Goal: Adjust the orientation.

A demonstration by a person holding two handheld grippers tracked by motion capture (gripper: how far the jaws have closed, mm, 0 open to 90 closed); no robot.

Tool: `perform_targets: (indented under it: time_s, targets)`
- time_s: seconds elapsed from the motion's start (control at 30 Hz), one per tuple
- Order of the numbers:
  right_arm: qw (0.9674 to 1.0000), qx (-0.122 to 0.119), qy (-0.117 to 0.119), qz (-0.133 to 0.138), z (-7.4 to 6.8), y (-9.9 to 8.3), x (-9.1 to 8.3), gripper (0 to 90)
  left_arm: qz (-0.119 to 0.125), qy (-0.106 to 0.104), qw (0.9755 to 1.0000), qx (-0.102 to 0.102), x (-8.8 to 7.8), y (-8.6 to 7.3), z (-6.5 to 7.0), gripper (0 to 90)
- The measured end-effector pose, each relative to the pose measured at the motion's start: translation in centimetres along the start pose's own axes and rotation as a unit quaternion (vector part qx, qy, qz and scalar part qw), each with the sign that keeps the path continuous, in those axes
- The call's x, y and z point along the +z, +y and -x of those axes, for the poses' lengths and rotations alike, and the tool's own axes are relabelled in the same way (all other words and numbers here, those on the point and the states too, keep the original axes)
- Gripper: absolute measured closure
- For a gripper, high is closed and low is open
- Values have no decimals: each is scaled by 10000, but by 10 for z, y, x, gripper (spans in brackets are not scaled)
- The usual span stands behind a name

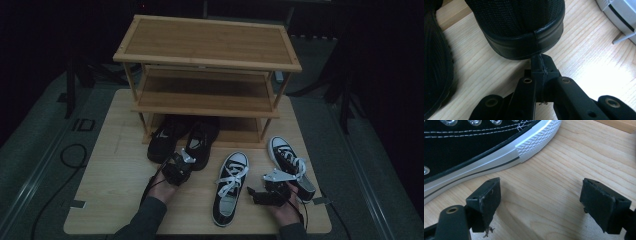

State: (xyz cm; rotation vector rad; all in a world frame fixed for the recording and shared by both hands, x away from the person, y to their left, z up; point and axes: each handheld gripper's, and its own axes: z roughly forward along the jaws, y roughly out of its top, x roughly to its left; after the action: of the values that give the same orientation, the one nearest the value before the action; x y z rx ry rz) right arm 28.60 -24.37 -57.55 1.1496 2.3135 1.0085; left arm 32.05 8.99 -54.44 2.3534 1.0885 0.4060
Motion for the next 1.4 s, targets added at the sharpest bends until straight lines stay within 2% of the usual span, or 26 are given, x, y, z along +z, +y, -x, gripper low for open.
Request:
perform_targets:
  time_s: [0.37,0.63,0.87,0.97,1.07,1.3,1.4]
  targets:
    - [10000,-3,3,0,0,0,0,171,78,-47,10000,-6,-1,7,2,898]
    - [10000,-4,3,-1,0,0,0,171,166,18,9999,-33,-2,12,2,897]
    - [10000,-7,5,-1,0,0,0,170,-29,-107,9998,161,9,9,14,895]
    - [10000,-13,7,1,0,0,0,170,11,-97,9997,237,12,10,20,892]
    - [10000,-14,7,1,0,0,0,170,-21,28,9997,235,15,14,18,888]
    - [10000,-15,10,0,0,0,0,169,-62,-35,9995,299,17,20,17,893]
    - [10000,-16,10,0,0,0,0,169,-47,8,9997,257,18,24,15,893]
